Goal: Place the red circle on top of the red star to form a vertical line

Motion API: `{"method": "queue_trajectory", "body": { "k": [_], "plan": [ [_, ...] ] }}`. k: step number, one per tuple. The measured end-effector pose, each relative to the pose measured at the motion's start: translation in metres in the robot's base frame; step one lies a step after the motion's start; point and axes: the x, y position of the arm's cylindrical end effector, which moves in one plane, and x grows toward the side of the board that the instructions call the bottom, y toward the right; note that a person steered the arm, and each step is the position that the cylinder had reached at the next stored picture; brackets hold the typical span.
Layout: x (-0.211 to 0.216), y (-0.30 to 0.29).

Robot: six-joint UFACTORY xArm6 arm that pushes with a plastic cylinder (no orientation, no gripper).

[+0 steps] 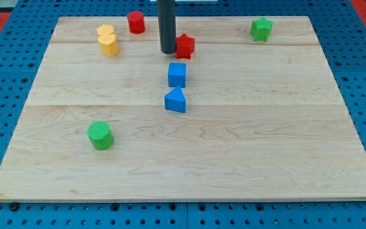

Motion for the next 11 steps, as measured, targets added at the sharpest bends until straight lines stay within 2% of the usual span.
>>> {"method": "queue_trajectory", "body": {
  "k": [1,2,3,4,8,9,11],
  "plan": [
    [-0.026,-0.086],
    [-0.058,-0.083],
    [-0.071,-0.152],
    [-0.091,-0.123],
    [-0.081,0.021],
    [-0.081,-0.031],
    [-0.081,-0.080]
  ]
}}
